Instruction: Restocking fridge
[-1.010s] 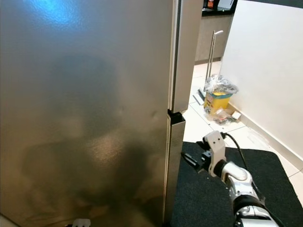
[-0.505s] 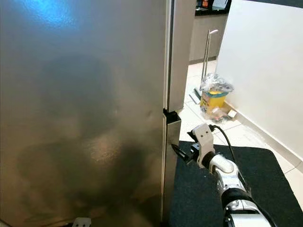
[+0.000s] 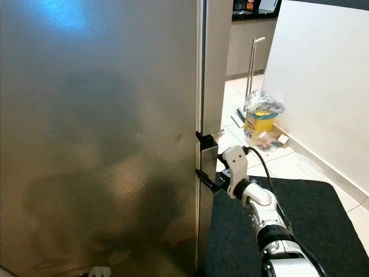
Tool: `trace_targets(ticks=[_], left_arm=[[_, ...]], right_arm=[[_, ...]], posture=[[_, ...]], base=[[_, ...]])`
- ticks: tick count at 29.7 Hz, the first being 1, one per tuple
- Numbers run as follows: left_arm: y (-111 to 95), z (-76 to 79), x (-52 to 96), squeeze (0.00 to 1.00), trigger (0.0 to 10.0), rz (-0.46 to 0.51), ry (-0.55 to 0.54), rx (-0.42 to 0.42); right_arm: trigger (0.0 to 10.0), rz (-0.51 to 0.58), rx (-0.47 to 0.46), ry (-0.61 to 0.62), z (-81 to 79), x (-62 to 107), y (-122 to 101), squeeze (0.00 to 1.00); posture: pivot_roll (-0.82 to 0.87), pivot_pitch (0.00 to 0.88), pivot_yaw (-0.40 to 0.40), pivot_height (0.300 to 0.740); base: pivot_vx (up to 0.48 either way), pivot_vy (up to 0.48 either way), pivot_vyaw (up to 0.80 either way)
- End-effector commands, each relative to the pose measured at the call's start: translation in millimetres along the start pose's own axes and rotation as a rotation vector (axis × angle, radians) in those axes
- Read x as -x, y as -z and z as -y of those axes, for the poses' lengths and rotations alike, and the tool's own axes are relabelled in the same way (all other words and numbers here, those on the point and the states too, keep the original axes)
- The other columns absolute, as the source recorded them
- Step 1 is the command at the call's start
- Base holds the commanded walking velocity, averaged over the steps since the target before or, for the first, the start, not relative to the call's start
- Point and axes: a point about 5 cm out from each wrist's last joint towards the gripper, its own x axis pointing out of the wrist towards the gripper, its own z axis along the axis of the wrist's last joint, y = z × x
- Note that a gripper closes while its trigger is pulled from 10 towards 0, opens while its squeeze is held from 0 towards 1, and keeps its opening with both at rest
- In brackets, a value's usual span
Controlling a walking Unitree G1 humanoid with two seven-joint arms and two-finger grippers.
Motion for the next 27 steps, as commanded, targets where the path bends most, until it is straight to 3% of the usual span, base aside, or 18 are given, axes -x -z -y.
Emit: trace_targets(ticks=[1,10,27], left_arm=[[2,-0.2,0.3,0.00,10.0,-0.008,0.002,-0.012],[1,-1.8,0.4,0.00,10.0,-0.005,-0.001,-0.014],[1,-1.5,0.4,0.00,10.0,-0.005,0.000,-0.008]], right_arm=[[10.0,0.022,0.044,0.009,-1.6,-7.9,-9,0.00],[10.0,-0.009,0.067,0.239,21.8,-1.7,-10,0.00],[10.0,-0.020,0.091,0.414,47.6,12.2,-13,0.00]], posture=[[-0.03,0.000,0.003,0.740],[-0.02,0.000,0.003,0.740],[-0.02,0.000,0.004,0.740]], base=[[0.000,0.000,0.00],[0.000,0.000,0.00],[0.000,0.000,0.00]])
